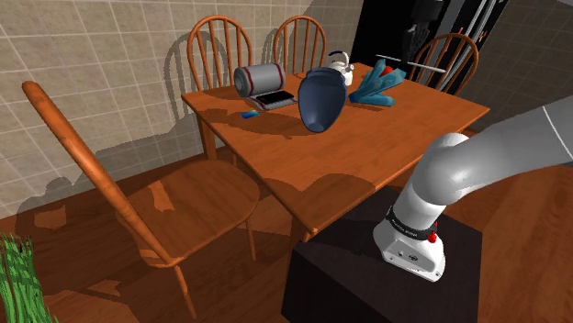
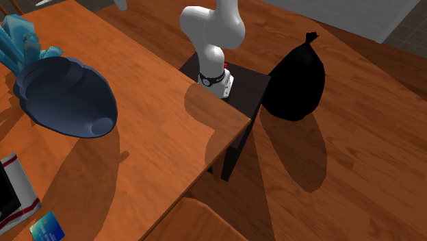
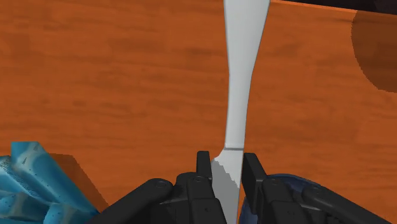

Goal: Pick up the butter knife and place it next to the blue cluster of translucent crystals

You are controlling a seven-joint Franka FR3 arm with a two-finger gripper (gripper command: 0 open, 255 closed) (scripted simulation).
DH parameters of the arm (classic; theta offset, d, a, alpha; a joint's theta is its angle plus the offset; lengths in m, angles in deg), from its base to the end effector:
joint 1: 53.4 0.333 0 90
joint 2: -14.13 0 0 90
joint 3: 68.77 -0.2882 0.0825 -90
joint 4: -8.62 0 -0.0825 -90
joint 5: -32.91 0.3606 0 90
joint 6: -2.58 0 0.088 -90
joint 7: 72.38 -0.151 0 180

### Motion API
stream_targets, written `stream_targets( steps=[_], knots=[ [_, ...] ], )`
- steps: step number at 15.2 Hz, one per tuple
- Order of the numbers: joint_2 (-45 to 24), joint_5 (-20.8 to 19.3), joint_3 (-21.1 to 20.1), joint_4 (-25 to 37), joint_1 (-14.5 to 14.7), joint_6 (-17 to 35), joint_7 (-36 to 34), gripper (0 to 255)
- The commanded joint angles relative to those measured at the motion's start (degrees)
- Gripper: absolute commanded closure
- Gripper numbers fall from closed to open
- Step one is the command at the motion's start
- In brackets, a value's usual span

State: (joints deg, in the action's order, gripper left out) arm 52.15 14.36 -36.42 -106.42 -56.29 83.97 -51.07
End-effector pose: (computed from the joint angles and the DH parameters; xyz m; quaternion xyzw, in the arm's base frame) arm 0.2281 -0.2895 0.5778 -0.9955 0.0937 0.0018 0.0095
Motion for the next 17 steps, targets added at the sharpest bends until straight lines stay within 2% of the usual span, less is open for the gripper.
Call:
stream_targets(
  steps=[1, 7, 10, 12, 13, 14, 15, 16, 17],
  knots=[
    [-2.21, -0.85, 3.44, 2.33, 0.38, 0.73, 3.31, 255],
    [-11.33, -0.17, 14.95, 11.84, 3.42, 2.46, 13.31, 255],
    [-17.60, 2.42, 22.78, 17.60, 6.10, 3.34, 19.39, 255],
    [-23.20, 5.91, 29.83, 21.88, 8.62, 3.89, 24.45, 255],
    [-26.93, 8.77, 34.40, 24.18, 10.16, 4.14, 27.66, 255],
    [-32.14, 13.27, 40.36, 26.61, 11.84, 4.31, 31.94, 255],
    [-41.62, 22.32, 47.80, 29.30, 11.49, 3.94, 39.25, 255],
    [-50.27, 30.77, 48.04, 32.45, 4.26, 2.35, 45.64, 255],
    [-51.44, 31.83, 45.87, 33.62, 0.96, 1.92, 46.47, 255]
  ],
)
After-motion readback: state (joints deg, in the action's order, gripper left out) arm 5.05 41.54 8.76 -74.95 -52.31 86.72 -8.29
